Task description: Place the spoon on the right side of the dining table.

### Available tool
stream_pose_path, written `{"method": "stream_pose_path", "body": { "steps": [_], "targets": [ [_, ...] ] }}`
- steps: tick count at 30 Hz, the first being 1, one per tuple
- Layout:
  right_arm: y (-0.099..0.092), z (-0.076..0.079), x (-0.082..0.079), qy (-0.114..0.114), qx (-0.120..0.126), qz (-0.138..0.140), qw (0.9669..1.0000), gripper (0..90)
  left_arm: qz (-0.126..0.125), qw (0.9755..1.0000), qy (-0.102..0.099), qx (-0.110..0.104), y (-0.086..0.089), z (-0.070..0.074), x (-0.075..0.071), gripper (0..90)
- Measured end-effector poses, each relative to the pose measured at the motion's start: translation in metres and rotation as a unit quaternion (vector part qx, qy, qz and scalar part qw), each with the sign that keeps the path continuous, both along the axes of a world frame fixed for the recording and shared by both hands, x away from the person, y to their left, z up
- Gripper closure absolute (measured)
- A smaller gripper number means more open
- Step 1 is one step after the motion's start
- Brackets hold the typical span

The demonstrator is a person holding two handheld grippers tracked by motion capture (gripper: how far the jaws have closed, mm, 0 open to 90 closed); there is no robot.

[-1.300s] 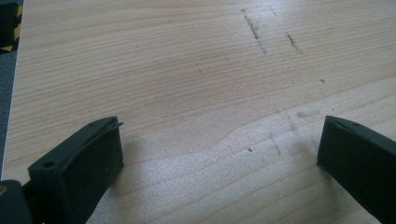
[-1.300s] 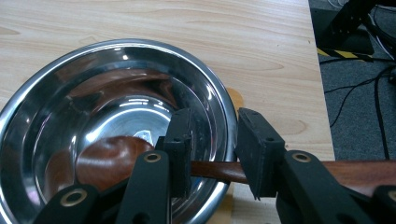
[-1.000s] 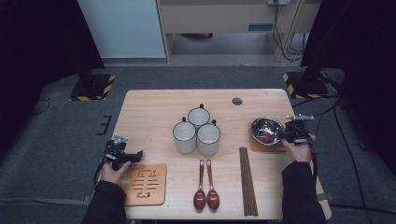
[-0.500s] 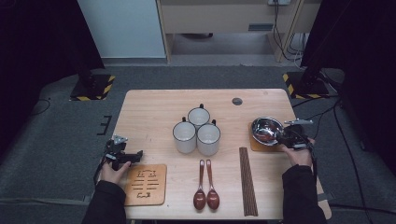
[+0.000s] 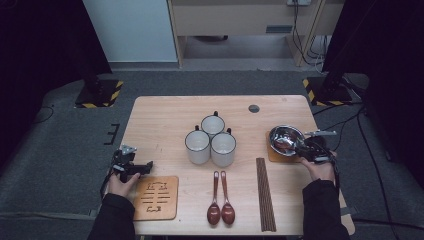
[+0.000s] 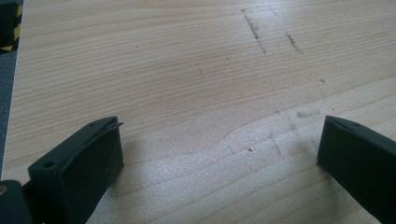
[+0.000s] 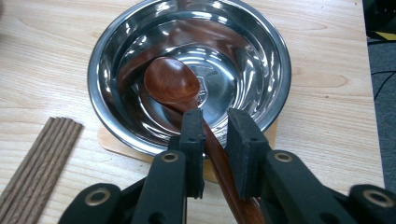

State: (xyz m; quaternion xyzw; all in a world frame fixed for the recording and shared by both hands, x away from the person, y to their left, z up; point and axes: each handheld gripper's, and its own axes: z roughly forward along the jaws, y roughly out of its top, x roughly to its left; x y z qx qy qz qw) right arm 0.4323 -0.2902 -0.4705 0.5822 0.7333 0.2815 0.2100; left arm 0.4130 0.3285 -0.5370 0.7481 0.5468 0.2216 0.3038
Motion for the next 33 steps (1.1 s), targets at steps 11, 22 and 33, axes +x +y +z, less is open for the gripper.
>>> {"method": "stream_pose_path", "body": {
  "steps": [11, 22, 33],
  "targets": [
    [0.005, 0.0002, -0.0003, -0.001, 0.0, -0.01, 0.9999, 78.4, 0.0, 1.0, 0.0, 0.0, 0.0, 0.0, 0.0, 0.0],
    [0.0069, -0.0002, -0.0012, 0.002, 0.014, -0.007, 0.9999, 73.3, 0.0, 1.0, 0.0, 0.0, 0.0, 0.0, 0.0, 0.0],
    [0.0042, 0.005, -0.0063, -0.002, 0.033, 0.0, 0.9994, 78.5, 0.0, 1.0, 0.0, 0.0, 0.0, 0.0, 0.0, 0.0]
  ]
}}
